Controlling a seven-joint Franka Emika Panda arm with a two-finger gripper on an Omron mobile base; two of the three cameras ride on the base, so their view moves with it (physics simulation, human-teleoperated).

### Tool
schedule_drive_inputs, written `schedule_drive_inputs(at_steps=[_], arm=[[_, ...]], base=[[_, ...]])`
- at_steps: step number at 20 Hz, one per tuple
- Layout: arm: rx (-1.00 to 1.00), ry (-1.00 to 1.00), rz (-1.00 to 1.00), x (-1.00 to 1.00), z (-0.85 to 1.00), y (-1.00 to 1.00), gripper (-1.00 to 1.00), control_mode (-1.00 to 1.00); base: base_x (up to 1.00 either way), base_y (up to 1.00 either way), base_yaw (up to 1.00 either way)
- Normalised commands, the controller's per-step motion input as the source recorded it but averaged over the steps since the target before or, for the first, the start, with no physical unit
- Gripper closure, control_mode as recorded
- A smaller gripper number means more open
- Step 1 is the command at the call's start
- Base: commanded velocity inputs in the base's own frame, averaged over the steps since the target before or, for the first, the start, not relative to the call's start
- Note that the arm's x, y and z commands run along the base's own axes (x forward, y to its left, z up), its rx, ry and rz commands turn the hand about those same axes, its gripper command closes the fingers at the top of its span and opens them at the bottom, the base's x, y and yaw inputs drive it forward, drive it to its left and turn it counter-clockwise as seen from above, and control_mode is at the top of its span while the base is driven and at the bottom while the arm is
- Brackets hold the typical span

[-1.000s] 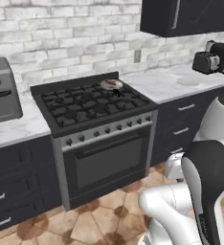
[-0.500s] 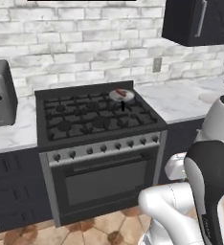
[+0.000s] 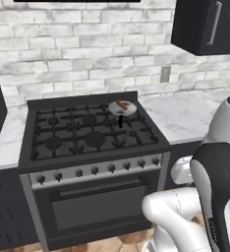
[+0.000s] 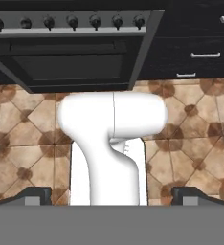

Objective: Place the cold items (mango and lime) from the fridge in one tupperware on the dining counter. Place the warm items (hot dog and kebab skewer) in the stove area in another tupperware.

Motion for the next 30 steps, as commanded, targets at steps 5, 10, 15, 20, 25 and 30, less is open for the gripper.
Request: schedule_drive_inputs(at_steps=[5, 10, 15, 20, 25, 30], arm=[[0.0, 0.0, 0.0, 0.0, 0.0, 0.0, -1.0, 1.0], [0.0, 0.0, 0.0, 0.0, 0.0, 0.0, -1.0, 1.0], [0.0, 0.0, 0.0, 0.0, 0.0, 0.0, -1.0, 1.0], [0.0, 0.0, 0.0, 0.0, 0.0, 0.0, -1.0, 1.0], [0.0, 0.0, 0.0, 0.0, 0.0, 0.0, -1.0, 1.0], [0.05, 0.0, 0.0, 0.2, 0.02, -0.04, -1.0, -1.0]], base=[[0.51, -0.28, 0.14], [0.5, -0.31, 0.1], [0.35, -0.54, 0.04], [0.57, -0.42, 0.0], [0.92, -0.07, 0.0], [0.79, -0.08, 0.0]])
